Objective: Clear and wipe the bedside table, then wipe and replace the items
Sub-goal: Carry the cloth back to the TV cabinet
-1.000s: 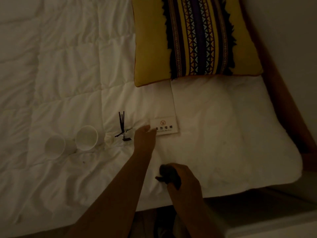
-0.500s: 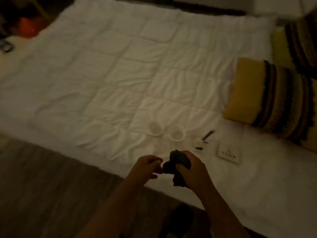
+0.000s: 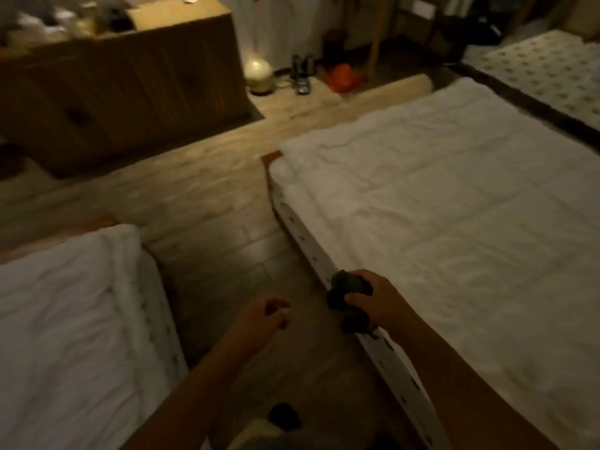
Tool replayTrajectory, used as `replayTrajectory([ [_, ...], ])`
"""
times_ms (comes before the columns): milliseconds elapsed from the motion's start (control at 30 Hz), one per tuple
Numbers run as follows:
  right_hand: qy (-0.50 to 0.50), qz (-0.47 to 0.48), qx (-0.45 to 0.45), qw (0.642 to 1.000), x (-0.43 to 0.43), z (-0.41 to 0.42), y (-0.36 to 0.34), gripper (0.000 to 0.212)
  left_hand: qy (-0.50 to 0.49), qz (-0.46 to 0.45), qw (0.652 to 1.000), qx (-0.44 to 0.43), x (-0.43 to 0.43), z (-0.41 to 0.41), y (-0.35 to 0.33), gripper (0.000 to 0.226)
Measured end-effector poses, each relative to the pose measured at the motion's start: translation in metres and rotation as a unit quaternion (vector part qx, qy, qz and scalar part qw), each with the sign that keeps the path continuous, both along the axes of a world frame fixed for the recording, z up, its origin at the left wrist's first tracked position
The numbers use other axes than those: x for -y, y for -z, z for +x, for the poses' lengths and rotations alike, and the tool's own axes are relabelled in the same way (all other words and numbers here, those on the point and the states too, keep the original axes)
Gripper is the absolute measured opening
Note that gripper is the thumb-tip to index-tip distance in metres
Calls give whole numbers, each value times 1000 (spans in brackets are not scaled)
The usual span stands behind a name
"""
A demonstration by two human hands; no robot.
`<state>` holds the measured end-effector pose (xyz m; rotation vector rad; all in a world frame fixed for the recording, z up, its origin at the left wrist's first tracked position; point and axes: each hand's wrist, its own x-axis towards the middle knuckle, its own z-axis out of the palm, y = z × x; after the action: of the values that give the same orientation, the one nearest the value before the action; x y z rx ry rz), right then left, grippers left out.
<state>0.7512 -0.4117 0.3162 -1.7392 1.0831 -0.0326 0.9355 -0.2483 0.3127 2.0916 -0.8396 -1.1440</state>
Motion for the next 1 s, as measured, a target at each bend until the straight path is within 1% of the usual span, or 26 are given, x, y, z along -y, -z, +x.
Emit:
replayTrajectory([
  [67,-22,-2,6,1000,2,51,-13,45,-44,-3,998,39,-15,50,-13,20],
  [167,-75,-25,19,997,12,129,-28,43,-108,-17,990,94,-23,115,-28,21],
  [267,-113,-17,48,992,26,195,-37,44,-126,-47,983,126,-7,163,-34,24],
  [300,-120,-8,57,991,35,224,-37,43,-130,-62,982,120,5,183,-34,25],
  [367,-123,42,88,988,48,267,-36,39,-126,-88,985,78,31,208,-34,27],
  [467,-113,125,139,976,82,347,-30,18,-152,-105,983,-5,88,262,-26,28],
  [533,-87,172,152,969,114,398,-30,22,-188,-114,975,-33,127,301,-23,29],
  [600,-87,196,140,967,157,449,-32,26,-225,-116,967,-33,170,347,-23,28],
  [667,-105,201,130,965,195,488,-37,28,-252,-122,959,-50,203,387,-30,28],
  [800,-144,215,134,957,271,577,-46,26,-261,-120,957,-48,269,477,-44,15],
  [867,-143,234,139,952,307,623,-46,32,-277,-124,952,-36,298,520,-47,9],
  [933,-144,244,138,949,343,674,-41,41,-280,-125,951,-20,327,567,-44,8],
  [1000,-153,217,130,955,372,722,-37,47,-267,-123,956,-9,354,613,-40,10],
])
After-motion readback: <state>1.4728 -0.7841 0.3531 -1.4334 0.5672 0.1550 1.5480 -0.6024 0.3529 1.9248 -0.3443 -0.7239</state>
